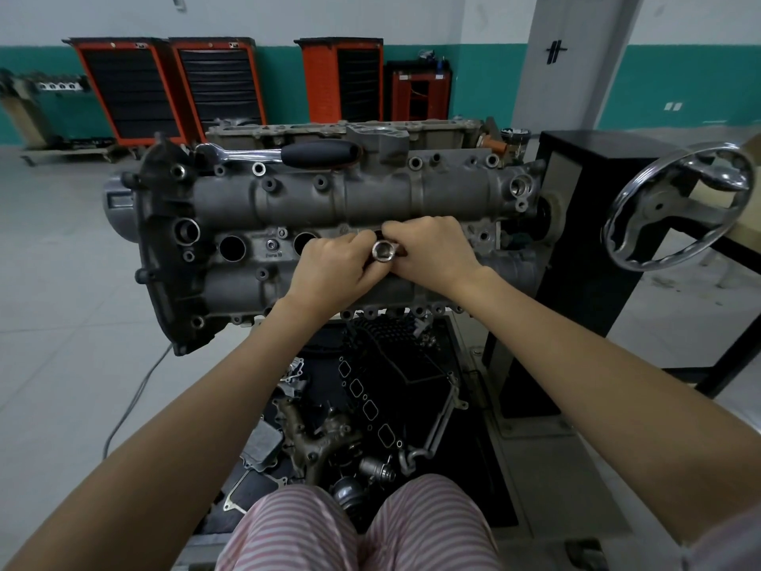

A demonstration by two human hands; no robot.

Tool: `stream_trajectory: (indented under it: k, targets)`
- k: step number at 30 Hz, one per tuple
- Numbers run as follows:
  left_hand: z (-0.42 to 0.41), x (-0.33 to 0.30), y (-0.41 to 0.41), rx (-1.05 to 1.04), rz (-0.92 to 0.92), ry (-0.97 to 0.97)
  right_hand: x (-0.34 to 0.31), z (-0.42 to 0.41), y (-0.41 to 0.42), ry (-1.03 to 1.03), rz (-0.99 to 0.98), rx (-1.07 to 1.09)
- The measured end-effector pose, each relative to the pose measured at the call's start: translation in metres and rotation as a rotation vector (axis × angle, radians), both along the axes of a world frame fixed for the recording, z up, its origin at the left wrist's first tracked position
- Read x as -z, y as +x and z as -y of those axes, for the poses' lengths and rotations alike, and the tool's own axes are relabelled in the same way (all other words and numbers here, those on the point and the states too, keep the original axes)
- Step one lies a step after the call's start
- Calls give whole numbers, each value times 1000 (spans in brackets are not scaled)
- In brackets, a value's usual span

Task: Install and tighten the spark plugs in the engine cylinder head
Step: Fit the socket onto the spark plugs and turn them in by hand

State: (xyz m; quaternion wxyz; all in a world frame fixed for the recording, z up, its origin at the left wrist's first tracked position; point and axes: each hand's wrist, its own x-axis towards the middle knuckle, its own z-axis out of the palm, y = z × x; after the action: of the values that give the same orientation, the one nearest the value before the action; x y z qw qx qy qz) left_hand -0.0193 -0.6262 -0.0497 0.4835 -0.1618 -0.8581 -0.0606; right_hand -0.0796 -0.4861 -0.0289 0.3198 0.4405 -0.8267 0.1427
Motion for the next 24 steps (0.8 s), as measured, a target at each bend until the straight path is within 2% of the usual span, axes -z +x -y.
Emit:
stream_trajectory:
  k: [9,15,20,24]
  targets:
    - [-3,-2,2,-4,-20,16,0,0,-1,-24,-115,-53]
    - [1,-1,0,21,17,43,1,-2,3,-90,-89,-104]
    - [-2,-3,3,27,7,36,1,1,-2,14,-24,19]
    - [-4,-3,4,35,-20,1,-1,2,-3,43,-44,9]
